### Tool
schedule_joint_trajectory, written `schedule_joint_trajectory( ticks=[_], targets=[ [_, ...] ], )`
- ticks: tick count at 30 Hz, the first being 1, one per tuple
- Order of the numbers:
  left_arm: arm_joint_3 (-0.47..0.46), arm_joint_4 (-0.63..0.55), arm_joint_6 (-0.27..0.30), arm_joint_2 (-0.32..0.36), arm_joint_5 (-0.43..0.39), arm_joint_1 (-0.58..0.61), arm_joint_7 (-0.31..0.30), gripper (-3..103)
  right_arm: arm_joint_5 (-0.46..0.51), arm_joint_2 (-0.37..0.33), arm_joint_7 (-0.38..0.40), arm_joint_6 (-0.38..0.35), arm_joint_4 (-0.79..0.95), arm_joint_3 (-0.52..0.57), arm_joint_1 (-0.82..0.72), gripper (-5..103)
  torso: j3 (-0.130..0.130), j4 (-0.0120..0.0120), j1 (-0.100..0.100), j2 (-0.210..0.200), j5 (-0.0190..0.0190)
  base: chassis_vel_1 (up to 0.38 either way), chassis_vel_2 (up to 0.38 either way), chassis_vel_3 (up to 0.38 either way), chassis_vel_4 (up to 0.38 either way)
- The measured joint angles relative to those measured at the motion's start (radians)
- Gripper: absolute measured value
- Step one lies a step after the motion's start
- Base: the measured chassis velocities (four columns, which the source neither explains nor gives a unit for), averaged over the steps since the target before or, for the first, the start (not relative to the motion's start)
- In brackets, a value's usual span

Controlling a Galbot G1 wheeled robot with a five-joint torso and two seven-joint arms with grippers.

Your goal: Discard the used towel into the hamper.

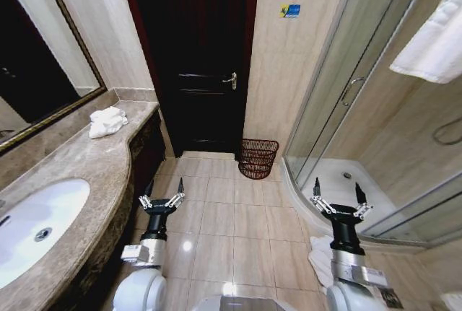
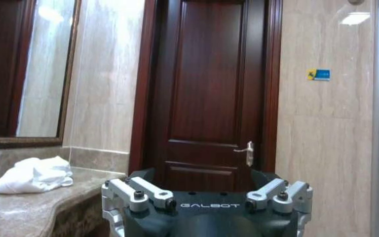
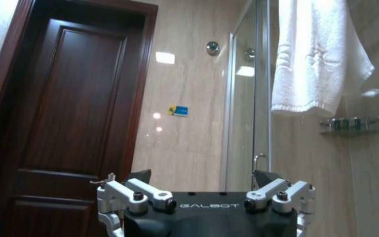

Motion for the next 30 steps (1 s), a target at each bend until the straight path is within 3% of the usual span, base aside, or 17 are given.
schedule_joint_trajectory(
  ticks=[15, 30],
  targets=[
    [0.019, -0.009, -0.019, -0.013, 0.0, 0.013, 0.001, 99, 0.009, 0.004, -0.024, 0.051, -0.008, 0.008, -0.026, 100, 0.0, 0.0, 0.0, 0.0, 0.0, -0.006, 0.008, 0.006, -0.005],
    [0.02, -0.008, -0.033, -0.021, 0.035, 0.008, -0.014, 100, 0.037, 0.006, -0.033, 0.062, -0.014, 0.003, -0.028, 100, 0.0, 0.0, 0.0, 0.0, 0.0001, -0.107, 0.104, 0.114, -0.111]
  ],
)
